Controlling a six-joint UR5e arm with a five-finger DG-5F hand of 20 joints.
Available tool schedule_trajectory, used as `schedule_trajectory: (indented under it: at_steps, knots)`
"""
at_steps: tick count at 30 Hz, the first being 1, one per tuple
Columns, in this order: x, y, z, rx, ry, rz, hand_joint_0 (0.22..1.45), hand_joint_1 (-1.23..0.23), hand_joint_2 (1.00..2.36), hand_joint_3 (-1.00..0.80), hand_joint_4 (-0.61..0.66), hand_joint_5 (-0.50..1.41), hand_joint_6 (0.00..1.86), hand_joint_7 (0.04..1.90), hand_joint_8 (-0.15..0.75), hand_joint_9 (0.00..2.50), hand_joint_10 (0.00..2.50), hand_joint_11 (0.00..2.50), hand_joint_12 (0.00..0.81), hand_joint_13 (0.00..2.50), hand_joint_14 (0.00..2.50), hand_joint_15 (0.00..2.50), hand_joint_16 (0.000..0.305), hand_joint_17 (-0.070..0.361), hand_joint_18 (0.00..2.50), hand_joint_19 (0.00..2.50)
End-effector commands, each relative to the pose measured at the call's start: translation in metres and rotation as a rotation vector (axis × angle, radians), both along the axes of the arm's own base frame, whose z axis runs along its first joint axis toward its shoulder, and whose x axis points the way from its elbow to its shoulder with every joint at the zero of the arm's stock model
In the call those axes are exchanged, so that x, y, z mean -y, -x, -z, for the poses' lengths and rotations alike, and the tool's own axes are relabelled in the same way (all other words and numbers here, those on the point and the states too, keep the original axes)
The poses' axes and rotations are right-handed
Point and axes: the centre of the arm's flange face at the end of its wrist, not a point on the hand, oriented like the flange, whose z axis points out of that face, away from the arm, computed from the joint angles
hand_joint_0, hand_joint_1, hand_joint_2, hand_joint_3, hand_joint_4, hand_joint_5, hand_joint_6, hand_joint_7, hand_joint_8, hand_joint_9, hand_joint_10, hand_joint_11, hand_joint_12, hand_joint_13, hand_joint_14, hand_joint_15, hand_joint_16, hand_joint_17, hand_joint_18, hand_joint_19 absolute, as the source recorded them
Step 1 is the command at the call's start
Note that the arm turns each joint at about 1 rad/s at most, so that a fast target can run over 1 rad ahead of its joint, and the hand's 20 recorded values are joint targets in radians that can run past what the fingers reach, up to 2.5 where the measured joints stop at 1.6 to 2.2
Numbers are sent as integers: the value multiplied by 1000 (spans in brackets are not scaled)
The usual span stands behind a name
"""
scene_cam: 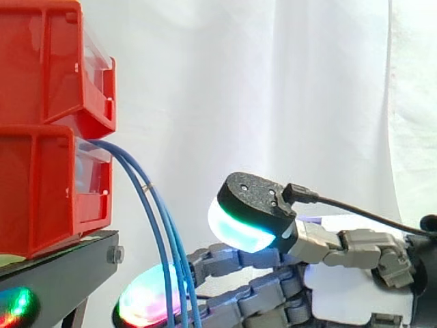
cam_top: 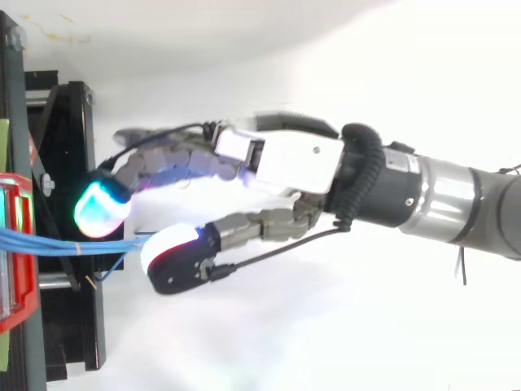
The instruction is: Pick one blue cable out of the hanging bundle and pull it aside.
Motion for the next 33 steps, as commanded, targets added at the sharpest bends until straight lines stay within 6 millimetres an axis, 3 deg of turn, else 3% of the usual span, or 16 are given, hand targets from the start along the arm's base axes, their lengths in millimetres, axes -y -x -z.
schedule_trajectory:
  at_steps: [1, 12, 20, 27, 33]
  knots:
    - [-10, -5, 5, 13, -50, -29, 447, -490, 1000, -500, 232, -170, 502, 756, 237, 574, 5, 145, 325, 183, 0, 4, 54, 122, 71, 163]
    - [-13, -4, 1, 20, -102, -40, 485, -544, 1000, -500, 266, -130, 503, 883, 235, 652, 7, 201, 315, 289, 1, 49, 50, 113, 181, 194]
    - [-11, 2, -37, 23, -119, -40, 503, -587, 1000, -500, 257, -112, 503, 972, 235, 711, 9, 237, 315, 355, 4, 91, 48, 108, 238, 244]
    - [-10, 3, -46, 20, -117, -35, 520, -602, 1000, -488, 232, -103, 503, 1039, 234, 727, 10, 260, 310, 372, 4, 101, 47, 105, 265, 260]
    - [-8, -7, -68, 33, -120, -34, 537, -631, 1003, -452, 196, -92, 502, 1121, 230, 739, 9, 268, 305, 387, 4, 111, 45, 102, 278, 278]
